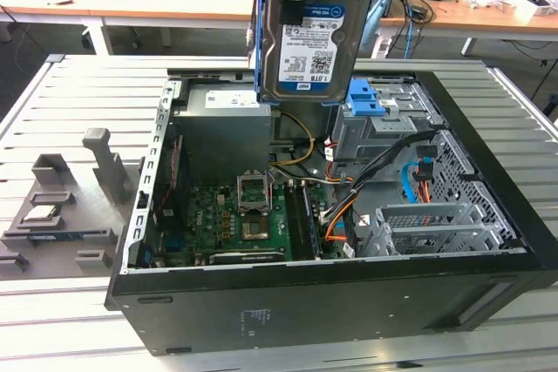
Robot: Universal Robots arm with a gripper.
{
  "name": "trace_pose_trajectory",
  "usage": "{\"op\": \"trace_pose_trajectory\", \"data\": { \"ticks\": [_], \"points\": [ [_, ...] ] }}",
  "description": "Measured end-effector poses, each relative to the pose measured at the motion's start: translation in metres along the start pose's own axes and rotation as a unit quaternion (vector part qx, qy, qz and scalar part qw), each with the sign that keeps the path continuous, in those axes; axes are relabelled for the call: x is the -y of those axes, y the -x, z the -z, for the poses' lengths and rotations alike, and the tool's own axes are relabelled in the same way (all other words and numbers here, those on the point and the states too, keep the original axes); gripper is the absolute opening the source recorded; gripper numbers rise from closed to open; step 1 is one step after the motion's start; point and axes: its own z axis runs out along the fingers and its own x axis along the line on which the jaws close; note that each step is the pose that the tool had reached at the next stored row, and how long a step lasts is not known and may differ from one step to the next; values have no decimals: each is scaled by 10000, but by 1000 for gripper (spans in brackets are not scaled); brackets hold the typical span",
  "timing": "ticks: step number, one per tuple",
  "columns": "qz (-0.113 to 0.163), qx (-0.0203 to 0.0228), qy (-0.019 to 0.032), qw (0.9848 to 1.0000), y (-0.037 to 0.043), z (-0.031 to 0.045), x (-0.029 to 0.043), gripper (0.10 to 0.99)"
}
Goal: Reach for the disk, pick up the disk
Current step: 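Pick up the disk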
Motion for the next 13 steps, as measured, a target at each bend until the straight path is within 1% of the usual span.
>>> {"op": "trace_pose_trajectory", "data": {
  "ticks": [2,3,5,8,12,13],
  "points": [
    [0,0,0,10000,-141,-1,1,369],
    [0,1,0,10000,-190,-1,2,369],
    [0,0,0,10000,-256,-1,3,369],
    [0,0,0,10000,-410,-2,4,369],
    [0,-1,0,10000,-634,-2,6,369],
    [0,0,0,10000,-665,-3,6,369]
  ]
}}
